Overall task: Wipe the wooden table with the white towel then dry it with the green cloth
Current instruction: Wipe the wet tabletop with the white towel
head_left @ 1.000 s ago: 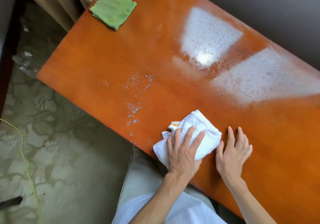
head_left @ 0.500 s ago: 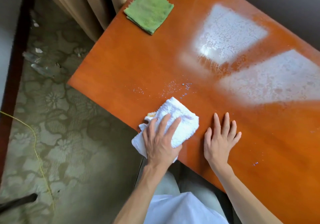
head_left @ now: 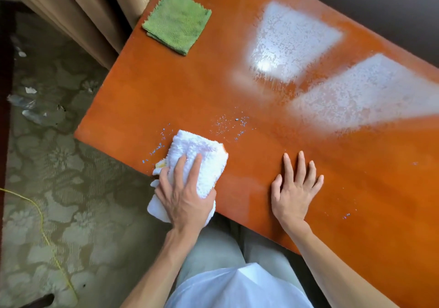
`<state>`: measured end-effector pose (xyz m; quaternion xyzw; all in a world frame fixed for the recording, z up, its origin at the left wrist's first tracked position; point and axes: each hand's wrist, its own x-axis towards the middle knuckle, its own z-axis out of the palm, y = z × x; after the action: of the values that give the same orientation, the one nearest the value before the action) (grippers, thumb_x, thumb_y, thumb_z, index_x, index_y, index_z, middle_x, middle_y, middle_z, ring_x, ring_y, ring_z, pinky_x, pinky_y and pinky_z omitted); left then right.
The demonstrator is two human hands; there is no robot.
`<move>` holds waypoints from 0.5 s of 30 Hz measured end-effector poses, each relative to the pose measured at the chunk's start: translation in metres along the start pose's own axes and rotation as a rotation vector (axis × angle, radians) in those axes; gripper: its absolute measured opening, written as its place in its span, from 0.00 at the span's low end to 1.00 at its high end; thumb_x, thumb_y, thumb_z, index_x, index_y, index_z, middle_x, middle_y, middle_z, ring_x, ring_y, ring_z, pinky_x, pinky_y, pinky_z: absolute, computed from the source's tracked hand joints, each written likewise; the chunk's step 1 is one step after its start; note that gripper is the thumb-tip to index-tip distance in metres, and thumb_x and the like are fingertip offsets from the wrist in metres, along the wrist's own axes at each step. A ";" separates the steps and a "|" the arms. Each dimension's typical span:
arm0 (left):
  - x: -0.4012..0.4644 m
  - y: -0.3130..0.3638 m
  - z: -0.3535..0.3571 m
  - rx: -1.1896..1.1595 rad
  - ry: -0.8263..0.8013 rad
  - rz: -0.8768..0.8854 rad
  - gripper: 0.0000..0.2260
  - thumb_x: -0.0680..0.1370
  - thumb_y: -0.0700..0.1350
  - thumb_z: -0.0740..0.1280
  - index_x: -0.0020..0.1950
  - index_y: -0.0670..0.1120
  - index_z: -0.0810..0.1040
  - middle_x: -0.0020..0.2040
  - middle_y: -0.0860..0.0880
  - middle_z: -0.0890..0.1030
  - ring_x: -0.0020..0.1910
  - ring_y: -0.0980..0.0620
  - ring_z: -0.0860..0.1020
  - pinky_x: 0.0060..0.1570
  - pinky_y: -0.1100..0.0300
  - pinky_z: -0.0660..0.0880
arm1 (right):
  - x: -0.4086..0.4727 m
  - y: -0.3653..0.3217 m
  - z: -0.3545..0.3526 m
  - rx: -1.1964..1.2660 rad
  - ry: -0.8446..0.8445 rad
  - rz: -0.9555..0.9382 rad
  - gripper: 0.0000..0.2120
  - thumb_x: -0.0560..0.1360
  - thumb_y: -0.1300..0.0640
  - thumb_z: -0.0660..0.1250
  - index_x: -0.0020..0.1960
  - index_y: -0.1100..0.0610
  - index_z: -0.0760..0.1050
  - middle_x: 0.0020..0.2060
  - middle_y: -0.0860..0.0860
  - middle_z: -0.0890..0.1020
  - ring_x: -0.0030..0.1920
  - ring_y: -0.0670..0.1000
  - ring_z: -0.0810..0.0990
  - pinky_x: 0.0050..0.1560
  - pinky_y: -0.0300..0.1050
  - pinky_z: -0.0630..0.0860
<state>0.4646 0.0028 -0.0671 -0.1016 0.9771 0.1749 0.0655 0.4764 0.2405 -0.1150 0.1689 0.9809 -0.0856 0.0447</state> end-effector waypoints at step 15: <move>-0.057 0.180 0.078 -0.048 -0.186 0.504 0.32 0.67 0.52 0.73 0.71 0.60 0.73 0.72 0.52 0.73 0.65 0.41 0.70 0.57 0.44 0.72 | 0.001 0.111 -0.044 0.554 0.011 0.282 0.24 0.85 0.60 0.56 0.78 0.47 0.59 0.75 0.38 0.62 0.76 0.43 0.62 0.77 0.52 0.62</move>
<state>0.4870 0.2056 -0.0709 0.1598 0.9569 0.2174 0.1070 0.5108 0.3521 -0.0892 0.3095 0.8874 -0.3417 0.0032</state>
